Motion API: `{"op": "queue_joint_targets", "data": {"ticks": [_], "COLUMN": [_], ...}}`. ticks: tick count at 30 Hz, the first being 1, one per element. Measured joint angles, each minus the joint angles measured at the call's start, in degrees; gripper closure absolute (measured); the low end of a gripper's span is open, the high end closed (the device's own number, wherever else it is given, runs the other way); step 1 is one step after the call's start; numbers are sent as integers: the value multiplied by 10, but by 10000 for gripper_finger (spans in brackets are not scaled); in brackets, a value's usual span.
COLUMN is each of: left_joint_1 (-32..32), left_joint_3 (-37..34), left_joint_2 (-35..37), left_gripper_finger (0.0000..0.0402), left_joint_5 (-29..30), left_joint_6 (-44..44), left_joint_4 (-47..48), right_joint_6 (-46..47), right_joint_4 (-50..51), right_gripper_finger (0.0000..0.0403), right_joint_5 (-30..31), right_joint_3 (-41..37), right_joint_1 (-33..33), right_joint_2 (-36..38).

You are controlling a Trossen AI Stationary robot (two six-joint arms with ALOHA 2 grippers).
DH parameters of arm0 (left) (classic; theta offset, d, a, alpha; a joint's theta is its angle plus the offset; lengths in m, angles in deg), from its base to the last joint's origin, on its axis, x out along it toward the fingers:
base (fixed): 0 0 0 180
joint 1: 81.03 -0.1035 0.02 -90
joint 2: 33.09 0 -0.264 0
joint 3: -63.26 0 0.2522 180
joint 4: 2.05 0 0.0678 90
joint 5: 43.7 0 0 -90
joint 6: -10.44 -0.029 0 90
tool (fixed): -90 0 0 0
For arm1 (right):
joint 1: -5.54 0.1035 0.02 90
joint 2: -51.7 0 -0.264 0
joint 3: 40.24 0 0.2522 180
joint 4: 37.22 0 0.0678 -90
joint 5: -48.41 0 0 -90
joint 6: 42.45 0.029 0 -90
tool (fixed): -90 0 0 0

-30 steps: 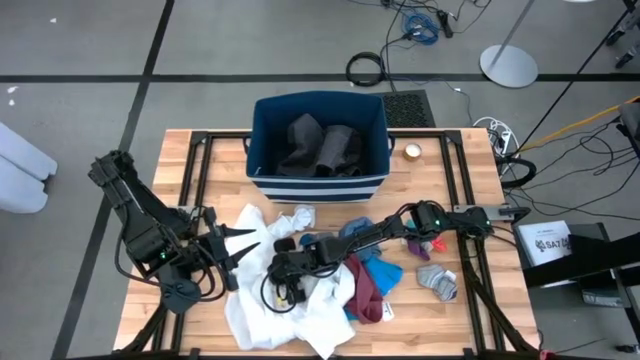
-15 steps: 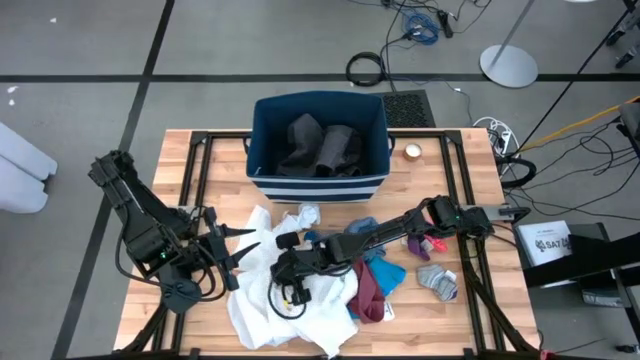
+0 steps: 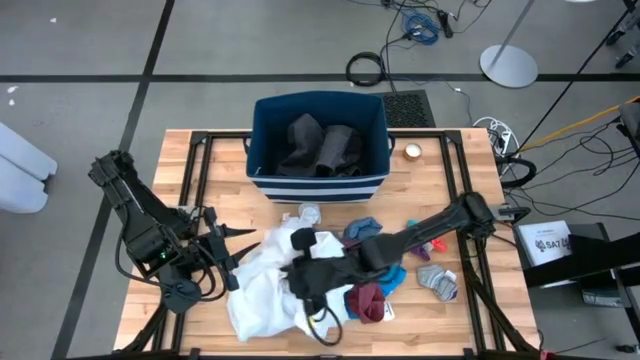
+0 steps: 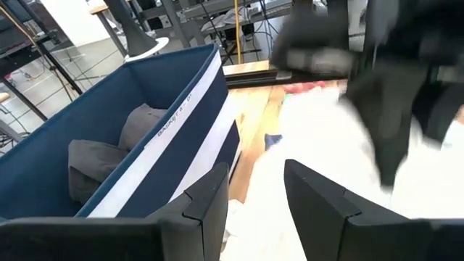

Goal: Sort clothes
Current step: Put the white shirt into the blue bin

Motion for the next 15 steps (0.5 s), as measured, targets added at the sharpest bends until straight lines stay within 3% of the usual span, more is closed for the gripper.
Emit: {"op": "queue_joint_targets", "data": {"ticks": [7,15], "left_joint_1": [0,0], "left_joint_3": [0,0], "left_joint_2": [0,0], "left_gripper_finger": [256,256], "left_joint_5": [-1,-3], "left_joint_6": [0,0], "left_joint_4": [0,1], "right_joint_6": [-57,-95], "right_joint_4": [11,0], "right_gripper_finger": [398,398], "right_joint_5": [106,164], "right_joint_3": [1,2], "right_joint_1": [37,60], "right_joint_2": [91,205]}}
